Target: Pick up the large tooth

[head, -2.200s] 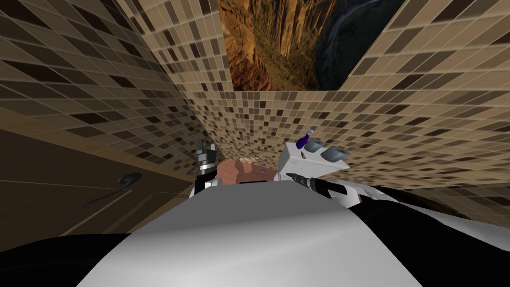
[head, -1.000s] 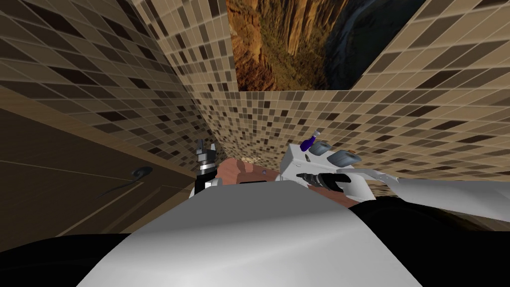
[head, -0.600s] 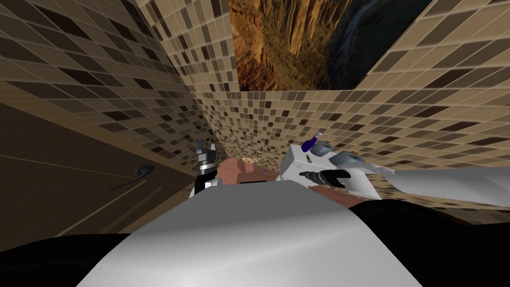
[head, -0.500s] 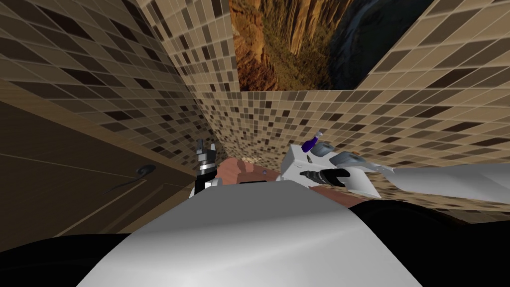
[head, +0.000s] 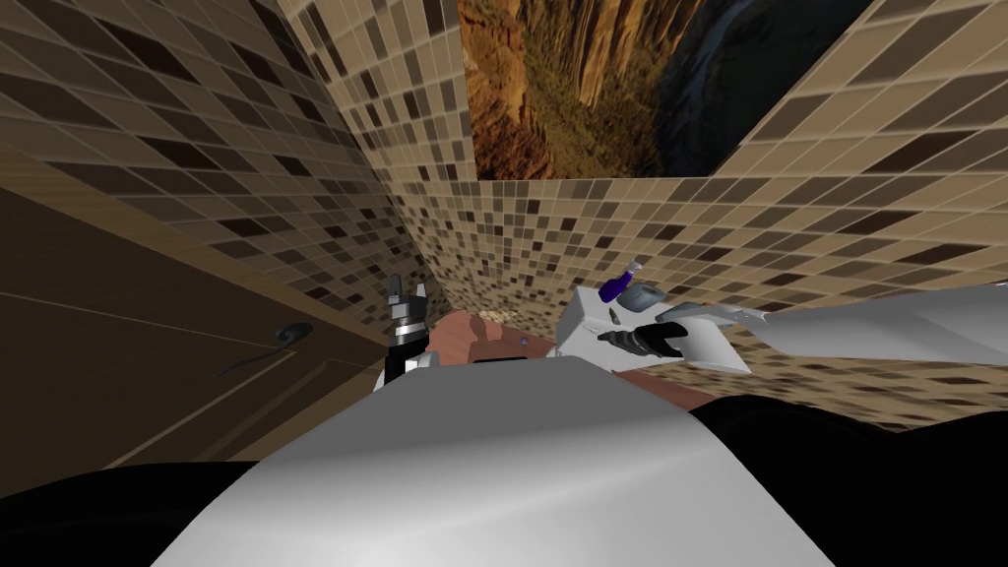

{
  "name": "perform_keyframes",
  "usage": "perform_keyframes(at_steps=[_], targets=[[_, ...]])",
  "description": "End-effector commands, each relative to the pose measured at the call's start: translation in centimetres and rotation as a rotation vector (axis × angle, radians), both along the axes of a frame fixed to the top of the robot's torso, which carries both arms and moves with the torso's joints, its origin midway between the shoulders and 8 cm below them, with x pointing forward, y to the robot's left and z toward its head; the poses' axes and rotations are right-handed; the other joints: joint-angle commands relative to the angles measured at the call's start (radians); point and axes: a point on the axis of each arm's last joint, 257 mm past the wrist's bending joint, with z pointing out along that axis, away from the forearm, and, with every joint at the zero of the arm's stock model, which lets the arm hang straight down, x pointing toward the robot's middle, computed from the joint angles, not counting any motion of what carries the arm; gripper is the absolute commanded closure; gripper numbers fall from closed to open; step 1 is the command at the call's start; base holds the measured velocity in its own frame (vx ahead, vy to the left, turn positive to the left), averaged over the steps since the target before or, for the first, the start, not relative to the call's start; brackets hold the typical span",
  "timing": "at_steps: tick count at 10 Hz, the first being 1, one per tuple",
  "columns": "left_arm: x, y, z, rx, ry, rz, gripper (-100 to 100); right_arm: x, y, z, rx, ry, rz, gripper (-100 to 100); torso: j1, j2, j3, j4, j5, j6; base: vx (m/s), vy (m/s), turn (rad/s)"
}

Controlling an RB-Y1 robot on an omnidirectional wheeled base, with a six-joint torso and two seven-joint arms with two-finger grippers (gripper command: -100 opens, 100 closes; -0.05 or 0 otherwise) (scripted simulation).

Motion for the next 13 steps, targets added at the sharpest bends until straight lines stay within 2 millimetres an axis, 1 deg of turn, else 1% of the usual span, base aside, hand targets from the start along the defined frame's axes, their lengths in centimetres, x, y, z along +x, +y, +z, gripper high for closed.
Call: perform_keyframes(at_steps=[1,2,3,4,5,6,7,8,10,11,13], targets=[[0.0,0.0,0.0,0.0,0.0,0.0,0,0.7,-1.2,1.0,-0.04,0.006,-0.002,-100,0.0,0.0,0.0,0.0,0.0,0.0,0.003,0.002,0.056],[0.0,0.0,0.0,0.0,0.0,0.0,0,0.8,-1.3,1.3,-0.049,0.009,0.007,-100,0.0,0.0,0.0,0.0,0.0,0.0,0.003,0.0,0.029],[0.0,0.0,0.0,0.0,0.0,0.0,0,1.6,-2.3,2.1,-0.085,0.012,0.007,-100,0.0,0.0,0.0,0.0,0.0,0.0,0.004,0.001,0.041],[0.0,0.0,0.0,0.0,0.0,0.0,0,1.7,-2.3,2.3,-0.091,0.014,0.013,-100,0.0,0.0,0.0,0.0,0.0,0.0,0.004,0.001,0.025],[0.0,0.0,0.0,0.0,0.0,0.0,0,2.4,-3.1,3.0,-0.12,0.014,0.008,-100,0.0,0.0,0.0,0.0,0.0,0.0,0.004,0.002,0.041],[0.0,0.0,0.0,0.0,0.0,0.0,0,2.6,-3.2,3.3,-0.129,0.017,0.018,-100,0.0,0.0,0.0,0.0,0.0,0.0,0.004,0.0,0.032],[0.0,0.0,0.0,0.0,0.0,0.0,0,3.3,-3.9,4.1,-0.159,0.018,0.017,-100,0.0,0.0,0.0,0.0,0.0,0.0,0.004,0.001,0.044],[0.0,0.0,0.0,0.0,0.0,0.0,0,3.5,-4.0,4.2,-0.165,0.02,0.023,-100,0.0,0.0,0.0,0.0,0.0,0.0,0.003,0.0,0.026],[0.0,0.0,0.0,0.0,0.0,0.0,0,4.7,-5.1,5.7,-0.218,0.02,0.022,-100,0.0,0.0,0.0,0.0,0.0,0.0,0.0,0.006,0.039],[0.0,0.0,0.0,0.0,0.0,0.0,0,5.0,-5.1,5.9,-0.227,0.023,0.031,-100,-0.002,-0.002,-0.001,0.001,0.001,-0.002,0.002,0.001,0.034],[0.0,0.0,0.0,0.0,0.0,0.0,0,6.1,-5.9,7.2,-0.275,0.025,0.039,-100,-0.003,-0.004,-0.002,0.0,0.0,-0.002,0.007,-0.004,0.037]])
